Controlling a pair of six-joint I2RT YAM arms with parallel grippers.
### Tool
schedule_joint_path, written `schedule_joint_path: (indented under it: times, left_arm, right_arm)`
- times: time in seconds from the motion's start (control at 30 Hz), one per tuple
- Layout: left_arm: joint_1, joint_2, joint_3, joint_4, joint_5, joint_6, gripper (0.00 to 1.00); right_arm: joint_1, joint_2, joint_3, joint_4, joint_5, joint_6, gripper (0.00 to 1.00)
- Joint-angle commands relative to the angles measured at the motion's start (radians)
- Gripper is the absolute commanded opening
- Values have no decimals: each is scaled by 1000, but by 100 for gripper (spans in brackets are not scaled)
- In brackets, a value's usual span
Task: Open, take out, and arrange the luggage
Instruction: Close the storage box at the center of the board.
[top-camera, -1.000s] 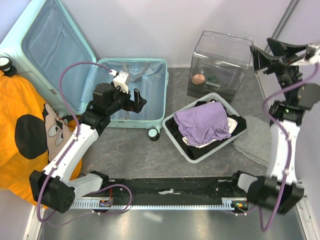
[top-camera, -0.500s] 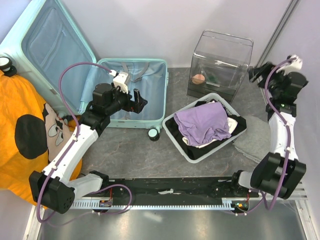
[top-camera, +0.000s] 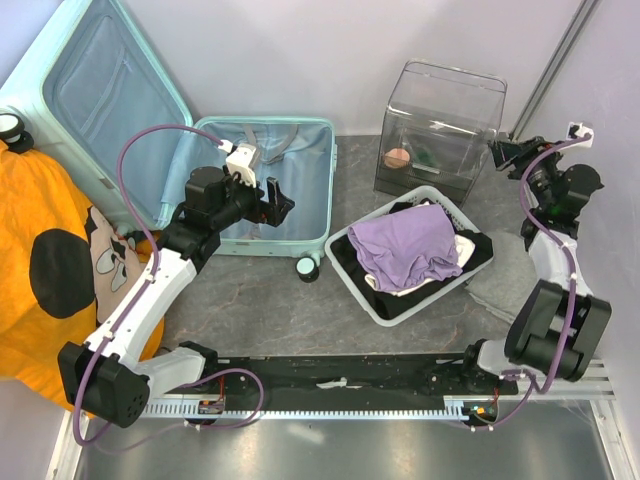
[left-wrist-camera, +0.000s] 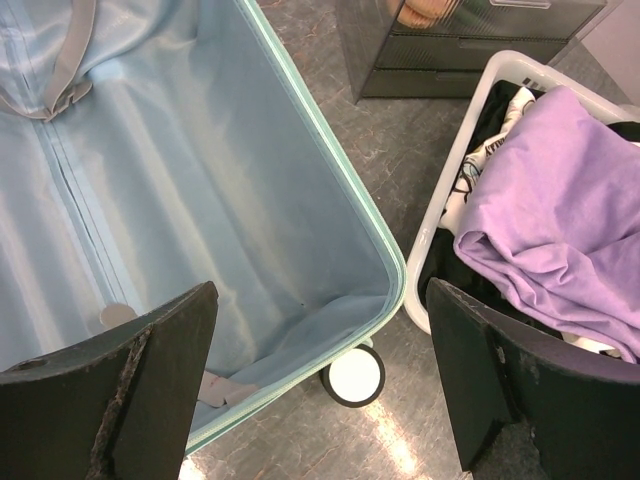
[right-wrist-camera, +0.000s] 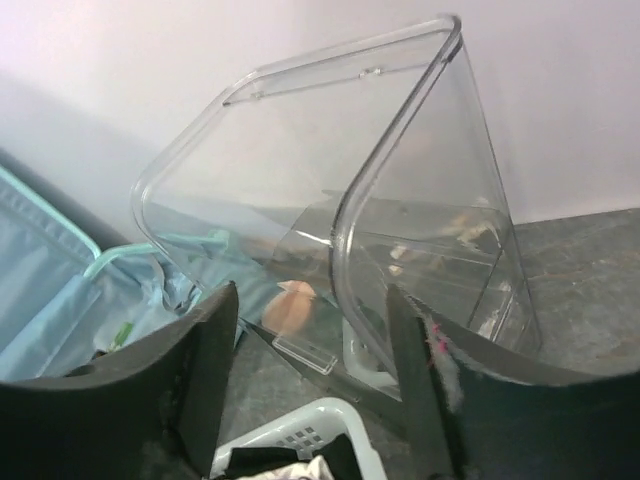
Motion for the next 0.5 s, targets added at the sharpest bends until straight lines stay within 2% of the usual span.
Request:
schedule_joint_path:
  times: [0.0,0.23,0.47]
  left_arm:
    - [-2,-29,1,37,-8,-6,92]
    - [-2,-40,3,34,-27,3,92]
    - [-2,-44,3,30,-51,17,92]
  right_arm:
    - [3,110,20,178,-110,37,64]
    - [83,218,77,230,-144,26,51]
    - [189,314,129,222,-72,-8,51]
